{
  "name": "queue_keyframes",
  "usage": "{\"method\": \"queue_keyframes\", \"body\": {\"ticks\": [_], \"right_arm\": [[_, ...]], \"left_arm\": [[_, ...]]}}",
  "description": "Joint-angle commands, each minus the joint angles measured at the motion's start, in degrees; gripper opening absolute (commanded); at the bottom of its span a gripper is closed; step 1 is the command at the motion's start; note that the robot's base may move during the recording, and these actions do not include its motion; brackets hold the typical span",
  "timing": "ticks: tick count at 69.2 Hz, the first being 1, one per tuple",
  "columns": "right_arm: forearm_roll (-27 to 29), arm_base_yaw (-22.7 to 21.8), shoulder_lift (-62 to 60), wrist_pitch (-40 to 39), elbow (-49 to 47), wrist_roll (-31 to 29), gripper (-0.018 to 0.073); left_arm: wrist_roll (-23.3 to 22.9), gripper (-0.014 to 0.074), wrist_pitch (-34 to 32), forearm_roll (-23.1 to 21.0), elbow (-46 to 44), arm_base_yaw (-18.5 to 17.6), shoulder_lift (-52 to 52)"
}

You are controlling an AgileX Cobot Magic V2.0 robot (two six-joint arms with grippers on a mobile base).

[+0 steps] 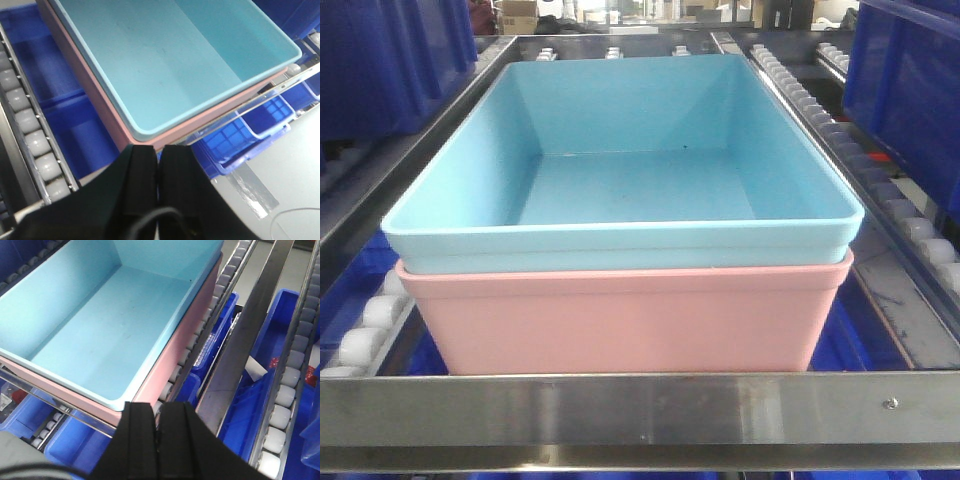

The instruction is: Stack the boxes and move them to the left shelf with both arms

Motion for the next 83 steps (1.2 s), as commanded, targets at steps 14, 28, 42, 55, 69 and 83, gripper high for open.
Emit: {"method": "queue_keyframes", "body": {"ticks": [14, 28, 42, 55, 69, 83], "right_arm": [[-2.62, 0.0, 0.23, -4.24, -1.54, -0.29, 0.005], [-2.62, 0.0, 0.23, -4.24, -1.54, -0.29, 0.005], [-2.62, 0.0, 0.23, -4.24, -1.54, -0.29, 0.005], [-2.62, 0.0, 0.23, -4.24, -1.54, -0.29, 0.005], [-2.62, 0.0, 0.23, -4.33, -1.54, -0.29, 0.005], [-2.62, 0.0, 0.23, -4.33, -1.54, -0.29, 0.005]], "left_arm": [[31.01, -0.0001, -7.0, -22.11, 0.39, 1.23, -2.7], [31.82, -0.0001, -22.59, -22.26, 11.16, 7.15, -9.38], [31.82, -0.0001, -27.47, -22.26, 22.0, 18.07, -22.63], [31.82, -0.0001, -27.47, -22.37, 27.74, 29.85, -35.1], [31.82, -0.0001, -30.5, -22.37, 30.87, 42.09, -34.42], [31.82, -0.0001, -29.83, -22.37, 31.34, 49.08, -34.65]]}}
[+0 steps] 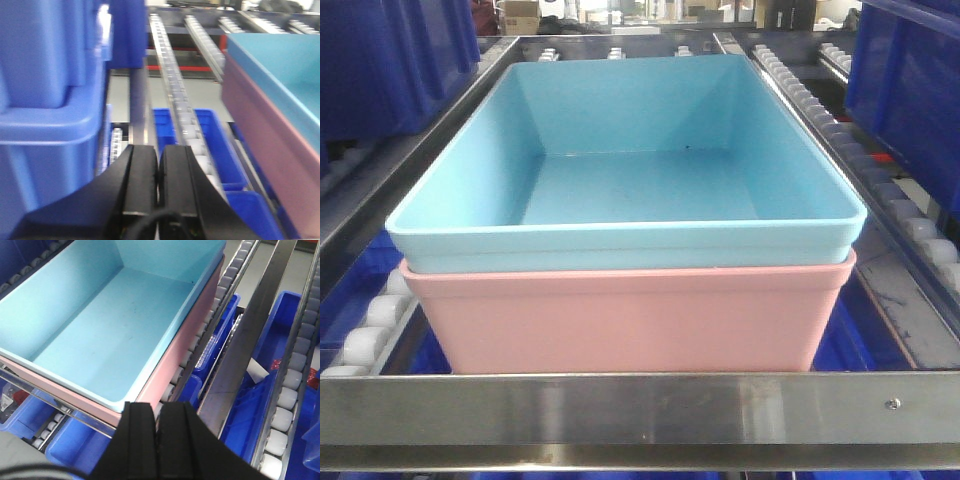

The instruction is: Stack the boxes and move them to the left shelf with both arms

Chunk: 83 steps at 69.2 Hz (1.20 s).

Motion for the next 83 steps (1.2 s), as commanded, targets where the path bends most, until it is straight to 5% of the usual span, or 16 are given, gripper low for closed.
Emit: {"method": "queue_keyframes", "body": {"ticks": [1, 68, 73, 83], "right_arm": [[-2.53, -0.05, 0.23, -4.06, -1.54, -0.29, 0.005], [-3.0, -0.05, 0.23, -4.2, -1.54, -0.46, 0.005], [-1.04, -0.47, 0.23, -4.29, -1.54, -3.47, 0.005], [13.28, -6.63, 0.23, -4.54, -1.54, -22.38, 0.005]], "left_arm": [[0.23, -0.0001, -5.18, -0.49, 1.71, 1.79, -0.8], [0.23, -0.0001, -5.24, -0.49, 1.71, 2.31, -0.8], [0.23, -0.0001, -5.24, -0.49, 1.71, 2.31, -0.8], [0.23, -0.0001, -5.24, -0.49, 1.71, 2.31, -0.8]]}}
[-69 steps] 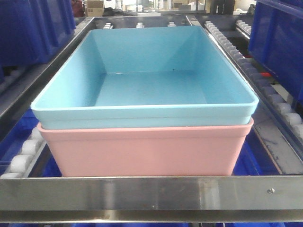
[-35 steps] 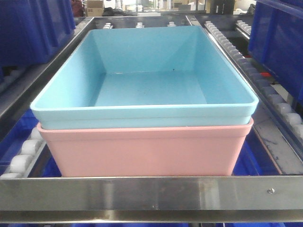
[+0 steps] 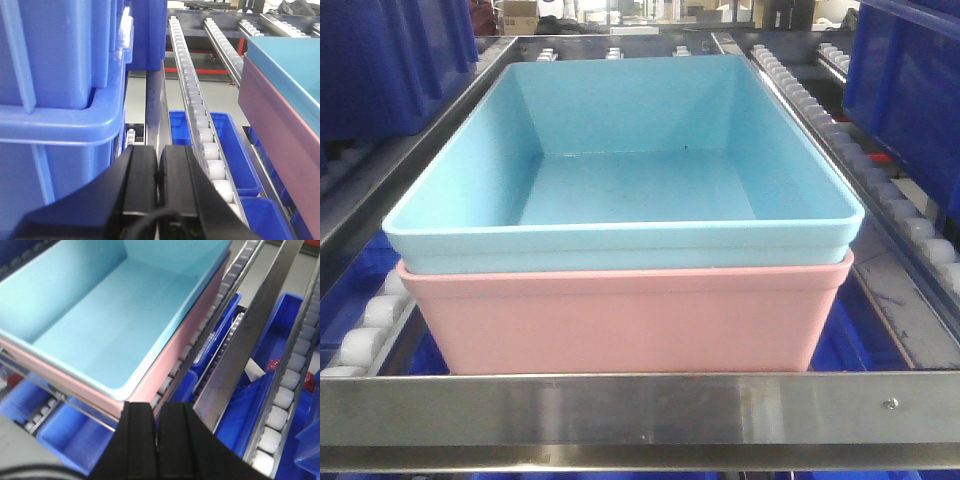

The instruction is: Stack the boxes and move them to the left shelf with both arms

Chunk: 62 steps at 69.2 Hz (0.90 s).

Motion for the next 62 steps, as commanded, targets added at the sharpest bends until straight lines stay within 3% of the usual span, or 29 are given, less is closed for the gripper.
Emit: {"method": "queue_keyframes", "body": {"ticks": [1, 5, 11, 22, 28, 44, 58, 62], "right_arm": [[8.61, -4.51, 0.23, -4.48, -1.54, -12.43, 0.005], [15.98, -9.47, 0.23, -4.55, -1.54, -21.62, 0.005], [23.3, -18.58, -0.3, -6.48, -0.31, -29.78, 0.005], [24.86, -30.81, -5.39, -16.34, 6.85, -30.1, 0.005], [24.86, -35.0, -10.37, -21.08, 11.46, -30.1, 0.005], [24.86, -42.08, -21.51, -23.71, 21.22, -30.1, 0.005], [27.52, -44.02, -26.21, -33.67, 28.94, -26.77, 0.005], [27.3, -44.09, -27.15, -32.53, 28.64, -26.69, 0.005]], "left_arm": [[0.18, -0.0001, -5.14, -0.49, 1.71, -0.01, -0.8], [0.18, -0.0001, -5.14, -0.49, 1.71, -0.01, -0.8], [0.18, -0.0001, -5.14, -0.49, 1.71, -0.01, -0.8], [0.18, -0.0001, -5.14, -0.49, 1.71, -0.01, -0.8], [0.18, -0.0001, -5.14, -0.49, 1.71, -0.01, -0.8], [0.18, -0.0001, -5.14, -0.49, 1.71, -0.01, -0.8], [0.18, -0.0001, -5.14, -0.49, 1.71, -0.01, -0.8], [0.09, -0.0001, -5.14, -0.49, 1.71, -0.01, -0.8]]}}
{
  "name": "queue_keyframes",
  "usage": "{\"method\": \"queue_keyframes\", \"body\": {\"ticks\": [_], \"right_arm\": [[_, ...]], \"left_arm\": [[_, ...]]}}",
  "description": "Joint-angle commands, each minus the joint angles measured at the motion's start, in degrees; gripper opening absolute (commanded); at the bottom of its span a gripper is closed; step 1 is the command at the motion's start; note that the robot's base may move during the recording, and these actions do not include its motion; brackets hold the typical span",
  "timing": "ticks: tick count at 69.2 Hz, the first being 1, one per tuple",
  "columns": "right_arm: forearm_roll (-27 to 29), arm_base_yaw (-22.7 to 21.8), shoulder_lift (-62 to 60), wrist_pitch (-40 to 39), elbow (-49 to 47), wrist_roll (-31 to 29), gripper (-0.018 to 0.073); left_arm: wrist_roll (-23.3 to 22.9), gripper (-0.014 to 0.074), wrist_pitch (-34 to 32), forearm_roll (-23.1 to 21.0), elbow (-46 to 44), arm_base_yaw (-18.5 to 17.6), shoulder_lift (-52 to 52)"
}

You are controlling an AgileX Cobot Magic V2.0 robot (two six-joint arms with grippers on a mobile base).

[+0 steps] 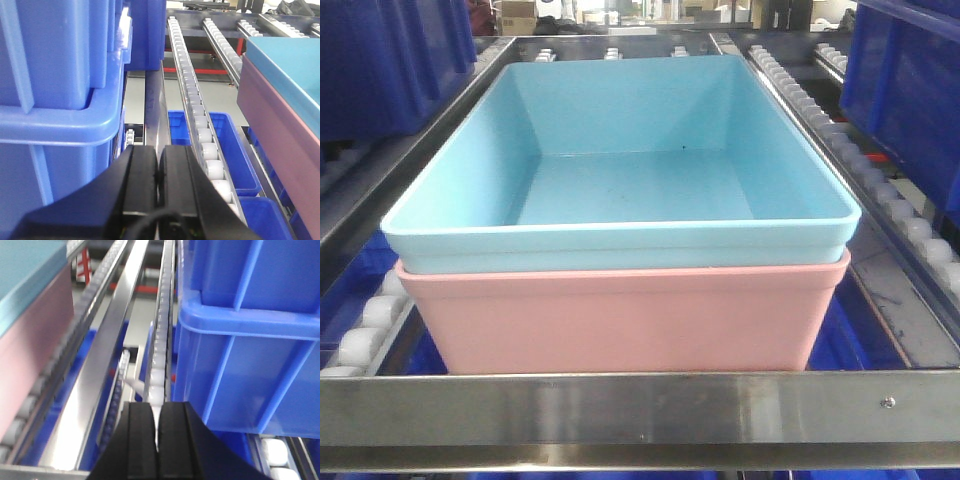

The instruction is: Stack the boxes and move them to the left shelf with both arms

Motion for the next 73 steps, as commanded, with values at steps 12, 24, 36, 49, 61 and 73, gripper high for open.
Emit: {"method": "queue_keyframes", "body": {"ticks": [12, 24, 36, 49, 61, 73], "right_arm": [[-0.38, -0.45, -1.58, -8.09, -0.66, 0.7, 0.005], [-0.38, -0.45, -1.58, -8.1, -0.61, 0.7, 0.005], [-0.38, -0.45, -1.58, -8.1, -0.61, 0.7, 0.005], [-0.38, -0.45, -1.58, -8.1, -0.61, 0.7, 0.005], [-0.38, -0.45, -1.58, -8.1, -0.61, 0.7, 0.005], [-0.38, -0.45, -1.58, -8.1, -0.61, 0.7, 0.005]], "left_arm": [[0.08, -0.0001, -5.14, -0.49, 1.71, -0.01, -0.8], [0.08, -0.0001, -5.14, -0.49, 1.71, -0.01, -0.8], [0.08, -0.0003, -5.14, -0.49, 1.71, -0.01, -0.8], [0.08, -0.0003, -5.14, -0.49, 1.71, -0.01, -0.8], [0.08, -0.0003, -5.14, -0.49, 1.71, -0.01, -0.8], [0.08, -0.0003, -5.14, -0.49, 1.71, -0.01, -0.8]]}}
